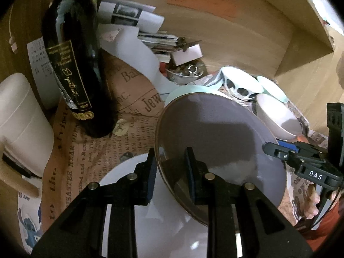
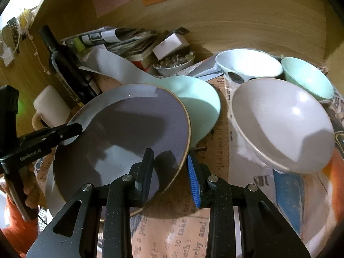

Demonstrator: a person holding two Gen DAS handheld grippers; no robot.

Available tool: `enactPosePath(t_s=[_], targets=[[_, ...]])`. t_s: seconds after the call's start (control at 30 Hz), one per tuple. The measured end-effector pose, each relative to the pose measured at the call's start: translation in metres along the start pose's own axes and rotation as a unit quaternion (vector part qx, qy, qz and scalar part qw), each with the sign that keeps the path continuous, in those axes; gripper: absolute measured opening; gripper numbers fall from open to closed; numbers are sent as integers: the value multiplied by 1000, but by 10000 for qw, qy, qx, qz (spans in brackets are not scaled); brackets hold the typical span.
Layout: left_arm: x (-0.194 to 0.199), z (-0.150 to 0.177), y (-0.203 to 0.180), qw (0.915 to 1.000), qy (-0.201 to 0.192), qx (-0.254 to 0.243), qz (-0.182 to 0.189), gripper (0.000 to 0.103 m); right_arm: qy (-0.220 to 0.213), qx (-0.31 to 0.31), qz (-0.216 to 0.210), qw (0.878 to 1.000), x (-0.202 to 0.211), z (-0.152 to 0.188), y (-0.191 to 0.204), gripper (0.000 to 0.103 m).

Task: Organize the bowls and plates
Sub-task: 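Lift the dark brown plate with the left tool and carry it aside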

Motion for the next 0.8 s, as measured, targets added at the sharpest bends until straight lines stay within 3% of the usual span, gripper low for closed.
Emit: enactPosePath(t_s=[0.8], targets=[[31, 62, -82, 9986, 36, -321, 415, 25, -261, -108, 371, 9989, 85, 60, -29, 28]])
Point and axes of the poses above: each gripper's, at about its wrist camera, not at the fingertips, and x roughly against the way its jaws point, y to its left, z to its underside, the point moved 4 cm from there along -x, roughly the way its jaws point, and after that the axes turned 10 degrees about x, right-handed, at the moved point
